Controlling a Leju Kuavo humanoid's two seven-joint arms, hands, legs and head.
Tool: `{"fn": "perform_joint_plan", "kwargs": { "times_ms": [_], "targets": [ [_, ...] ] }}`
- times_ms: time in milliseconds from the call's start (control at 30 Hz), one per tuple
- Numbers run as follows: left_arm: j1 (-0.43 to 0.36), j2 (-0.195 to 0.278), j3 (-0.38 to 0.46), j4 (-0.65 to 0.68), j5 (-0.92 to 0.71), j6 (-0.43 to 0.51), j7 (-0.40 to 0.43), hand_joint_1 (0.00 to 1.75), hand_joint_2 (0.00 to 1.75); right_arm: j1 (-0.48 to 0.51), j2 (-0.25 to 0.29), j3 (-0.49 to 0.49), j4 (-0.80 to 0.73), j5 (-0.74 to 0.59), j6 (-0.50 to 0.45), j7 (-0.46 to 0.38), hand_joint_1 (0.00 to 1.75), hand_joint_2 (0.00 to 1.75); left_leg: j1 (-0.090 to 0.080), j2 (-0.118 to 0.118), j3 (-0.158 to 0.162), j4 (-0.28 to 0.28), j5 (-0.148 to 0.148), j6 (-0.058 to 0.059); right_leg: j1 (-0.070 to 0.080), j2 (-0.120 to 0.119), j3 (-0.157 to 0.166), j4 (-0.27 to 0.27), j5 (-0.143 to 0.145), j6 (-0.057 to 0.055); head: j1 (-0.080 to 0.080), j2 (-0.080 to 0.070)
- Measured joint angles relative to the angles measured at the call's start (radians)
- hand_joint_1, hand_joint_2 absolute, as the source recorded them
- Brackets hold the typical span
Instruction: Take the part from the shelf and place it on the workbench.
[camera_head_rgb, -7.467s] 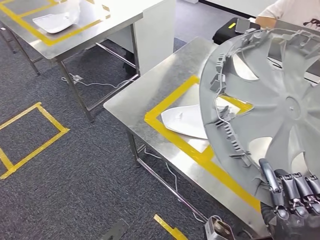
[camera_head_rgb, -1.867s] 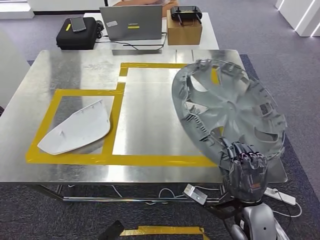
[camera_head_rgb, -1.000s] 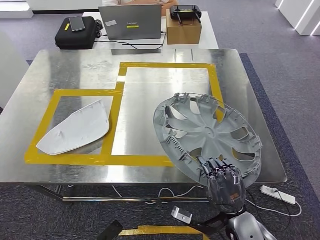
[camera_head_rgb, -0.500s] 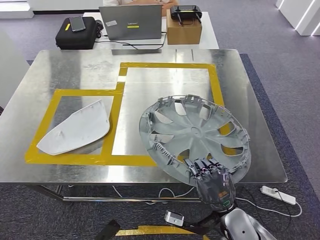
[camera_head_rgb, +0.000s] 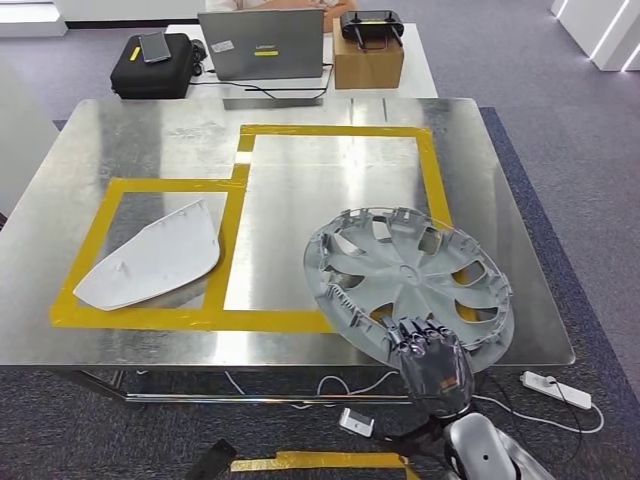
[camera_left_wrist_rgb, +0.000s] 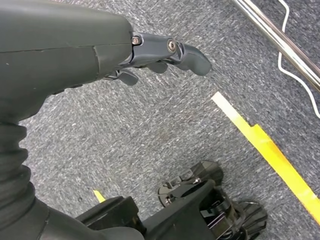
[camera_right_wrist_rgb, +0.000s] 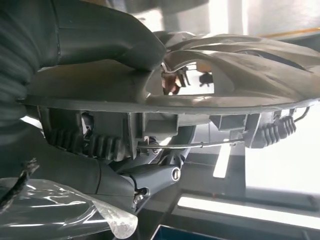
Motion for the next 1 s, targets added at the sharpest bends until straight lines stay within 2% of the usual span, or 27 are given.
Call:
{"fn": "perform_joint_plan", "kwargs": {
  "times_ms": [533,733,1000],
  "targets": [
    [0.012,0.012,0.003,0.000,0.031,0.012,-0.009,0.00,1.75,-0.005,-0.014,-0.176,0.120,0.000,0.021,0.061,1.75,1.75,0.000,0.000,0.000,0.000,0.000,0.000,0.000,0.000,0.000,0.000,0.000,0.000,0.000,0.000],
    [0.013,0.016,0.003,0.000,0.033,0.012,-0.009,0.00,1.75,-0.007,-0.019,-0.192,0.139,0.000,0.022,0.067,1.75,1.75,0.000,0.000,0.000,0.000,0.000,0.000,0.000,0.000,0.000,0.000,0.000,0.000,0.000,0.000],
    [0.013,0.019,0.004,0.000,0.029,0.012,-0.009,0.00,1.75,-0.059,-0.057,-0.156,0.148,0.000,0.017,0.158,1.75,1.75,0.000,0.000,0.000,0.000,0.000,0.000,0.000,0.000,0.000,0.000,0.000,0.000,0.000,0.000]
  ]
}}
